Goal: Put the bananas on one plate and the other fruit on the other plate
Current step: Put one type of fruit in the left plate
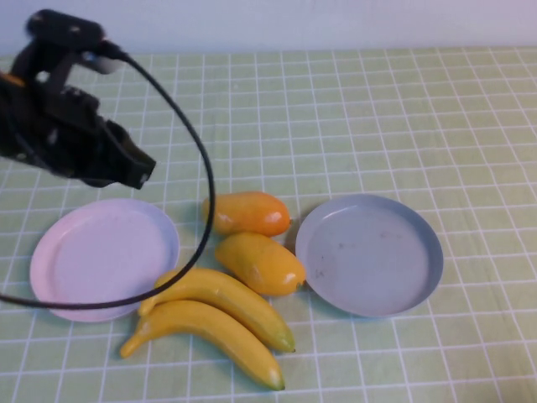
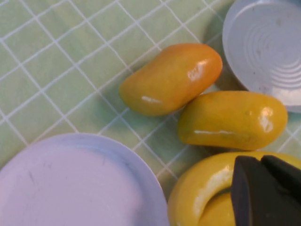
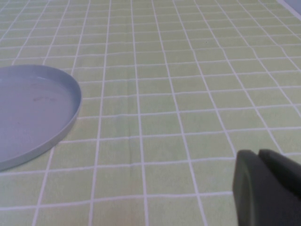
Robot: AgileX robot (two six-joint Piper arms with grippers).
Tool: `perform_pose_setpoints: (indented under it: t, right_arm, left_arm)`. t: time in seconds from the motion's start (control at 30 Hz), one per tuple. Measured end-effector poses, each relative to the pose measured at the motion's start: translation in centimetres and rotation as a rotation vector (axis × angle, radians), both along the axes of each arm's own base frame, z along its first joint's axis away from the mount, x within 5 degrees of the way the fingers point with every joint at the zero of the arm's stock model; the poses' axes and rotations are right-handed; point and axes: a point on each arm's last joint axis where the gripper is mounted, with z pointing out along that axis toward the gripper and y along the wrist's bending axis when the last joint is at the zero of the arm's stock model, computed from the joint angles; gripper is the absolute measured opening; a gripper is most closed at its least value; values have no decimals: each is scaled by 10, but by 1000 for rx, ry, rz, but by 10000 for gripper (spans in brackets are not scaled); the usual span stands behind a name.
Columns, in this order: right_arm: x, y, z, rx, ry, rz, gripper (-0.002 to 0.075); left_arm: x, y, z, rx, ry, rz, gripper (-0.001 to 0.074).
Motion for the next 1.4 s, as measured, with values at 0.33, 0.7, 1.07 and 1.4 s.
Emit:
perform_pose_setpoints:
  t: [0.33, 0.7, 1.07, 1.4]
  right_arm:
    - [0, 0, 0, 0, 0, 0, -15]
    - [0, 0, 0, 0, 0, 0, -15]
    - [0, 0, 0, 0, 0, 0, -15]
    - [0, 0, 0, 0, 0, 0, -15]
  left_arm:
    - [105, -66, -25, 211, 53, -400, -4]
    - [108, -118, -48, 395, -42, -680, -4]
    - [86, -153, -53, 612, -120, -861, 27]
    - [125, -115, -76, 502, -61, -735, 613]
